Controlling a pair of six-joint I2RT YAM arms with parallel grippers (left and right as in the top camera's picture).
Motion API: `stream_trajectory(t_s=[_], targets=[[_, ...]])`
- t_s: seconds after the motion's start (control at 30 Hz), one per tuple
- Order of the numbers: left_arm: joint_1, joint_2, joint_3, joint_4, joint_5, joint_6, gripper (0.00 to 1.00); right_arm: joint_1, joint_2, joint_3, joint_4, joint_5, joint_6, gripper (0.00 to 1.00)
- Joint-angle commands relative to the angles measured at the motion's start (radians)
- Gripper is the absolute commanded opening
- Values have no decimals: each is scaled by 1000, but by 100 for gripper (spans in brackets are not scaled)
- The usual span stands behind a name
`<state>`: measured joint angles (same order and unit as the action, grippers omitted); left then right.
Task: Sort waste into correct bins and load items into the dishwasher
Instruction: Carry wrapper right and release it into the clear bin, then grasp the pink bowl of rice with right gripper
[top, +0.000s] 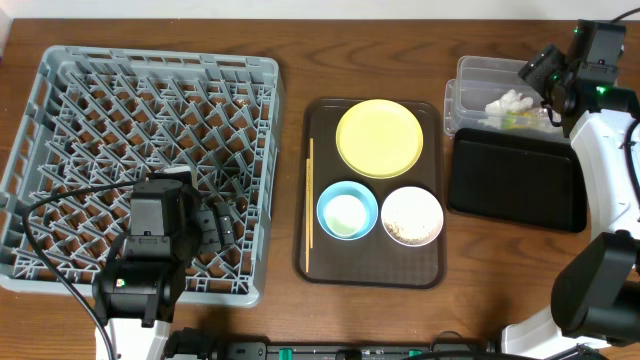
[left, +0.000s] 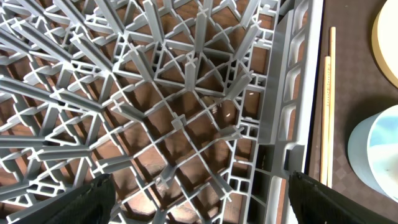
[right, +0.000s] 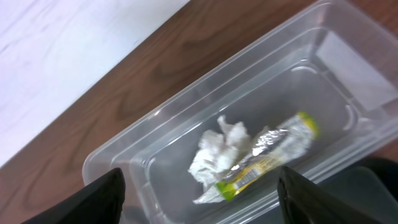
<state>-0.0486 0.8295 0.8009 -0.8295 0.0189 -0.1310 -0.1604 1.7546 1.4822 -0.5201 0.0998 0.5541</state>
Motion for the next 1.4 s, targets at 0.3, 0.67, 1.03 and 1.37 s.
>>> stream_trajectory(t_s=[0.3,0.67,1.03,1.37], targets=[[-3,-1,16,0,-5,-5,91,67,-172,-3,-444,-420,-375,83],[-3,-1,16,0,-5,-5,91,375,-182,-53,-804,-356,-577,71],[-3,-1,16,0,-5,-5,91,616,-182,-282,-629,-306,-460,68],[-3,-1,16,0,-5,-5,91,736,-182,-483,-396,-179,-351,59]])
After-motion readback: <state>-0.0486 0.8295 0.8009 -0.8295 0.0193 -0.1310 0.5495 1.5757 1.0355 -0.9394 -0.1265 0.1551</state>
